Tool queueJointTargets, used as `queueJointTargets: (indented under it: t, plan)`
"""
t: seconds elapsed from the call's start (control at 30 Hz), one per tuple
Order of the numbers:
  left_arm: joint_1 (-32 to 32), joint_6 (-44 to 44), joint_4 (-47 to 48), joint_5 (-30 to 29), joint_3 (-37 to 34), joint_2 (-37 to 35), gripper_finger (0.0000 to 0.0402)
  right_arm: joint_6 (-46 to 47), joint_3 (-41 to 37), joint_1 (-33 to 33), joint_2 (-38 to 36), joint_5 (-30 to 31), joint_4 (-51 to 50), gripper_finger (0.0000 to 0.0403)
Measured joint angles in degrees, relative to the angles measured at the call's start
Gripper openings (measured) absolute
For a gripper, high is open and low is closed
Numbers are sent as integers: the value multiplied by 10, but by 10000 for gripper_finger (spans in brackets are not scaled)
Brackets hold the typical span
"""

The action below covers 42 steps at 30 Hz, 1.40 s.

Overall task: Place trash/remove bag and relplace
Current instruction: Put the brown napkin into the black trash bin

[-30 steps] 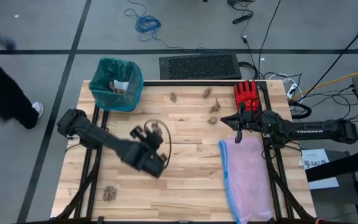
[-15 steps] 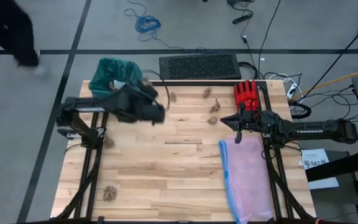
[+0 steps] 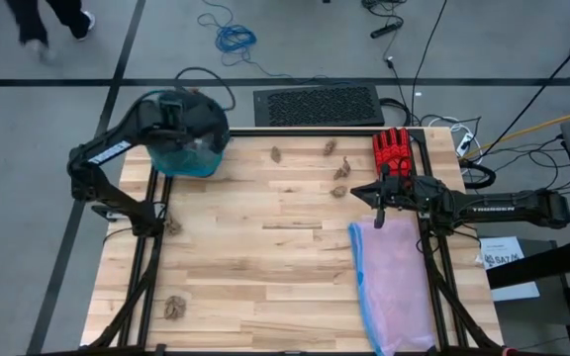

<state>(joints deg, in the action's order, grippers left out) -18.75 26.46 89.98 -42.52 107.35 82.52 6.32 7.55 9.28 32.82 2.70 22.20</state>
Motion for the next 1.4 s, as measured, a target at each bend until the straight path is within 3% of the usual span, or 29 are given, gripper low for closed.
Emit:
queueJointTargets:
  t: [0.17, 0.53, 1.0, 1.4]
  plan:
    - [-75, -15, 0, 12, 0, 14, 0, 1, 0, 0, 0, 0, -1, 0]
    - [-194, -48, 0, 131, -19, 31, 15, 20, 0, 0, 0, 0, -22, 0]
    - [-214, -126, 0, 154, -128, 32, 97, 35, 0, 0, 0, 0, -39, 0]
    - [-176, -153, 0, 153, -128, 30, 100, 11, 0, 0, 0, 0, -32, 0]
